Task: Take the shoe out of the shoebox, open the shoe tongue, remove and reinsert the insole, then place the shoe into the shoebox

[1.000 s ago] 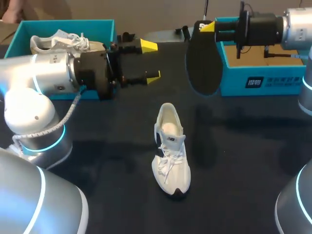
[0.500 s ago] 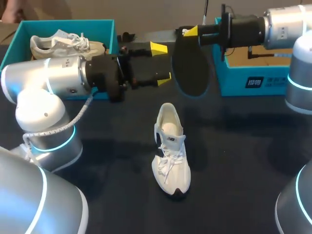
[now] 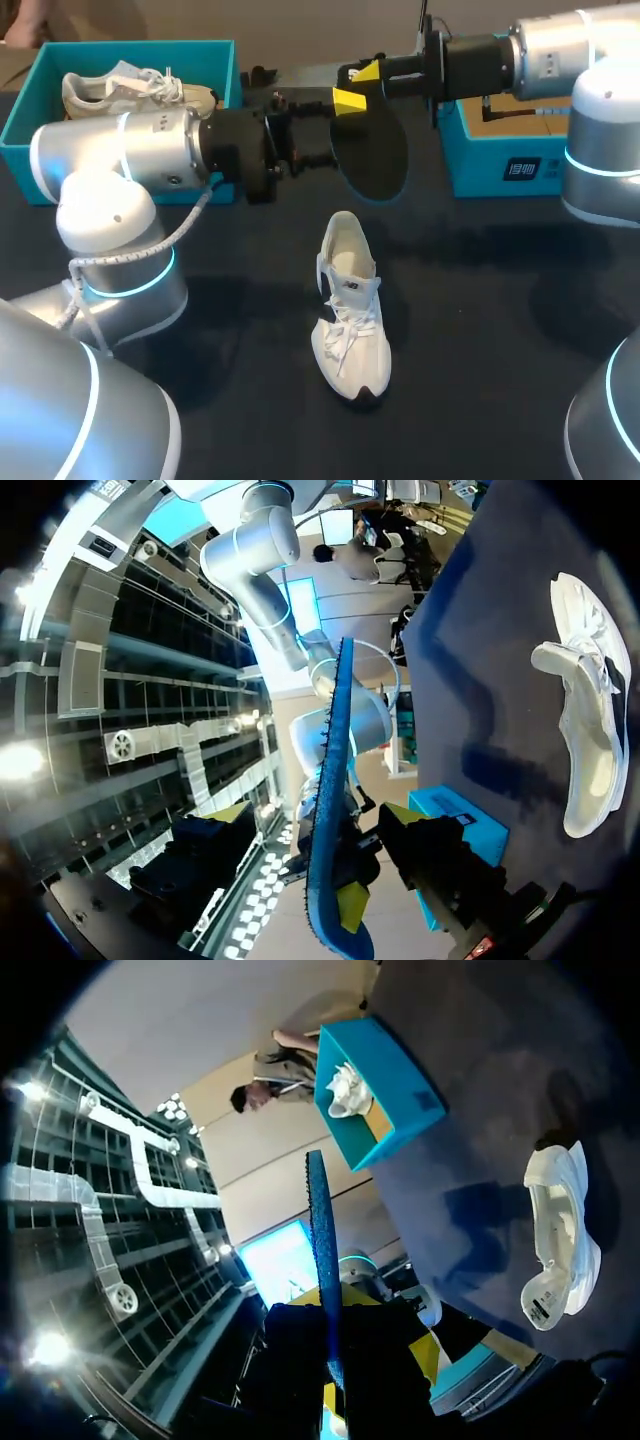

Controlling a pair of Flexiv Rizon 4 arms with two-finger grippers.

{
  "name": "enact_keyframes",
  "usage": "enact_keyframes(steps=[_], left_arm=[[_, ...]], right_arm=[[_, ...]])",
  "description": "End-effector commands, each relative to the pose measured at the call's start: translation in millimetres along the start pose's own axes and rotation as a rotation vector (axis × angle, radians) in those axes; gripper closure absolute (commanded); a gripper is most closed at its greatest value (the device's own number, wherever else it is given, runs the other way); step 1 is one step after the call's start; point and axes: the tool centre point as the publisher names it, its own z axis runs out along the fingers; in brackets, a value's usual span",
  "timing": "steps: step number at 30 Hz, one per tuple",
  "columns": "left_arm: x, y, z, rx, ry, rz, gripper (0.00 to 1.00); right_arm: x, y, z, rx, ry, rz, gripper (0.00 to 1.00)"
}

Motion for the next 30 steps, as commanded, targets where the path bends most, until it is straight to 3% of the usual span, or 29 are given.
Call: enact_keyframes(steps=[1,9,12,13,15,16,17,23,24,25,26,30], left_arm=[[6.3,4.7,6.4,-0.011,-0.005,-0.001,0.47],[7.6,4.2,5.2,-0.020,-0.006,0.007,0.52],[8.3,3.5,2.8,-0.021,-0.006,0.006,0.60],[8.9,3.4,2.2,-0.022,-0.006,0.005,0.67],[11.2,4.3,1.4,-0.032,-0.006,-0.001,0.90],[11.7,4.6,1.4,-0.034,-0.006,-0.002,0.90],[12.2,5.1,1.6,-0.037,-0.008,-0.003,1.00],[12.2,5.2,3.3,-0.041,-0.015,-0.009,1.00],[11.4,4.3,2.9,-0.038,-0.015,-0.011,1.00],[9.8,3.2,1.8,-0.034,-0.017,-0.015,1.00],[8.1,2.1,0.5,-0.032,-0.019,-0.022,1.00],[2.9,-4.5,-6.8,-0.028,-0.024,-0.023,1.00]], right_arm=[[-0.3,1.1,4.2,-0.001,0.000,0.002,1.00],[-3.3,0.0,2.8,-0.011,0.001,0.009,1.00],[-4.2,0.7,2.7,-0.014,0.002,0.011,1.00],[-4.2,0.8,2.7,-0.015,0.004,0.011,1.00],[-4.0,1.5,3.7,-0.013,0.005,0.011,1.00],[-4.0,1.7,4.0,-0.012,0.005,0.011,1.00],[-3.7,1.8,4.7,-0.010,0.004,0.011,1.00],[-6.7,0.2,5.3,-0.021,0.023,0.007,1.00],[-7.3,-0.3,4.6,-0.026,0.032,-0.005,0.95],[-7.5,-1.0,3.4,-0.030,0.040,-0.016,0.63],[-8.3,-1.3,1.4,-0.035,0.048,-0.026,0.01],[-11.9,-2.9,-8.5,-0.040,0.044,-0.084,0.00]])
